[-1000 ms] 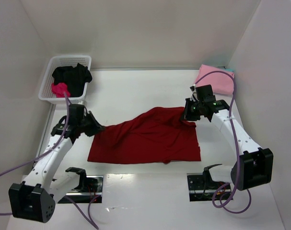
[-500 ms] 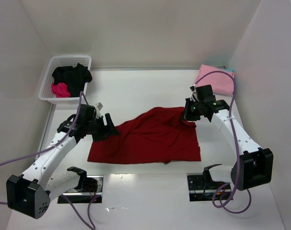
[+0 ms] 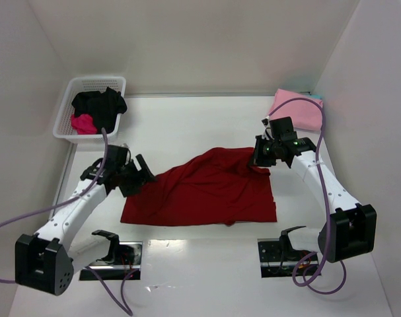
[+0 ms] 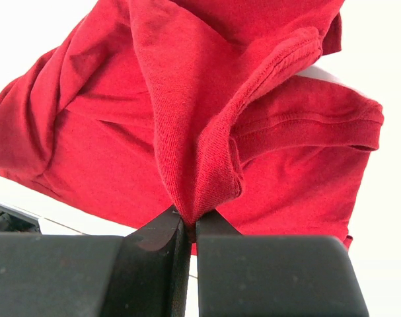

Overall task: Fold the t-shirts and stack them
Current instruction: Flatten out the tshirt

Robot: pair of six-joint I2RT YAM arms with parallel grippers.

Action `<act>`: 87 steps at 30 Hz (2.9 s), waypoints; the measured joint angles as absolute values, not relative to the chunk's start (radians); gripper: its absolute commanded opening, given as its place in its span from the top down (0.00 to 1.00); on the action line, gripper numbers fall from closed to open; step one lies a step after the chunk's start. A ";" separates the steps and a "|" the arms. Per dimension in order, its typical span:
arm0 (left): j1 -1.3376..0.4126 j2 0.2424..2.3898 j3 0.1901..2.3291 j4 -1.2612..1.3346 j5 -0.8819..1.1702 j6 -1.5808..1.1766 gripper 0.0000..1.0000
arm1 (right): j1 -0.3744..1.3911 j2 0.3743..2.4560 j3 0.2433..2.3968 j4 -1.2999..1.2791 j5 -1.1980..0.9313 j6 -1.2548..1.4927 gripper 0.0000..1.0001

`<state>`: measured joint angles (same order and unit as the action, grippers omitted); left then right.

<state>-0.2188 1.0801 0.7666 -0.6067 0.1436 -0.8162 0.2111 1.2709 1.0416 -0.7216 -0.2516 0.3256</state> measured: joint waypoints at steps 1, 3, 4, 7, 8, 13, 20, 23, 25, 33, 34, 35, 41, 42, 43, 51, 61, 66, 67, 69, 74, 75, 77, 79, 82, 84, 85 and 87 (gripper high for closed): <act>-0.212 1.057 0.738 -0.608 0.139 -0.831 0.14 | 0.211 1.271 1.042 -0.722 -0.252 0.326 0.94; -0.204 1.002 0.691 -0.619 0.129 -0.869 0.15 | 0.211 1.271 1.042 -0.722 -0.251 0.326 0.94; -0.199 0.985 0.683 -0.624 0.126 -0.877 0.15 | 0.211 1.271 1.042 -0.722 -0.252 0.326 0.94; -0.197 0.996 0.683 -0.609 0.109 -0.897 0.15 | 0.211 1.271 1.042 -0.722 -0.252 0.325 0.94; -0.197 1.027 0.683 -0.598 0.102 -0.897 0.15 | 0.211 1.271 1.042 -0.722 -0.253 0.325 0.94; -0.197 1.166 0.683 -0.547 0.062 -0.895 0.15 | 0.211 1.280 1.042 -0.722 -0.260 0.325 0.94; -0.182 1.251 0.720 -0.532 0.106 -0.840 0.21 | 0.211 1.282 1.042 -0.722 -0.260 0.325 0.94; -0.188 1.204 0.722 -0.548 0.148 -0.826 0.23 | 0.211 1.281 1.042 -0.722 -0.258 0.325 0.94; -0.201 1.146 0.722 -0.561 0.184 -0.814 0.24 | 0.211 1.281 1.042 -0.722 -0.258 0.325 0.94; -0.244 1.077 0.719 -0.649 0.277 -0.812 0.23 | 0.211 1.281 1.042 -0.723 -0.258 0.325 0.94; -0.246 1.068 0.718 -0.653 0.284 -0.812 0.23 | 0.211 1.281 1.042 -0.724 -0.258 0.325 0.94; -0.250 1.057 0.715 -0.658 0.299 -0.812 0.23 | 0.211 1.281 1.042 -0.725 -0.258 0.325 0.94; -0.266 1.055 0.714 -0.701 0.315 -0.812 0.21 | 0.211 1.281 1.042 -0.727 -0.258 0.325 0.94; -0.265 1.055 0.713 -0.707 0.315 -0.812 0.21 | 0.211 1.281 1.042 -0.727 -0.258 0.325 0.94; -0.266 1.055 0.713 -0.710 0.313 -0.812 0.19 | 0.211 1.281 1.042 -0.727 -0.258 0.325 0.94; -0.273 1.061 0.714 -0.745 0.219 -0.839 0.19 | 0.211 1.275 1.042 -0.727 -0.258 0.325 0.94; -0.291 1.105 0.714 -0.786 0.160 -0.845 0.36 | 0.211 1.270 1.042 -0.727 -0.258 0.325 0.94; -0.298 1.110 0.714 -0.787 0.156 -0.847 0.58 | 0.211 1.270 1.042 -0.727 -0.258 0.325 0.94; -0.300 1.110 0.714 -0.788 0.155 -0.846 0.71 | 0.211 1.270 1.042 -0.727 -0.258 0.325 0.94; -0.300 1.110 0.714 -0.788 0.154 -0.845 0.85 | 0.211 1.270 1.042 -0.727 -0.258 0.325 0.94; -0.300 1.109 0.714 -0.792 0.151 -0.846 1.00 | 0.211 1.270 1.042 -0.727 -0.258 0.325 0.94; -0.300 1.107 0.714 -0.793 0.150 -0.846 1.00 | 0.211 1.270 1.042 -0.727 -0.258 0.325 0.94; -0.300 1.102 0.714 -0.794 0.150 -0.846 1.00 | 0.211 1.270 1.042 -0.727 -0.258 0.325 0.94; -0.300 1.093 0.715 -0.798 0.150 -0.845 1.00 | 0.211 1.270 1.042 -0.727 -0.258 0.325 0.94; -0.300 1.087 0.730 -0.815 0.151 -0.844 1.00 | 0.211 1.270 1.042 -0.727 -0.258 0.325 0.94; -0.300 1.085 0.780 -0.839 0.151 -0.837 1.00 | 0.211 1.270 1.042 -0.727 -0.258 0.325 0.94; -0.300 1.083 0.799 -0.838 0.151 -0.836 1.00 | 0.211 1.270 1.042 -0.727 -0.258 0.325 0.94; -0.300 1.083 0.868 -0.852 0.148 -0.817 1.00 | 0.211 1.270 1.042 -0.726 -0.258 0.328 0.94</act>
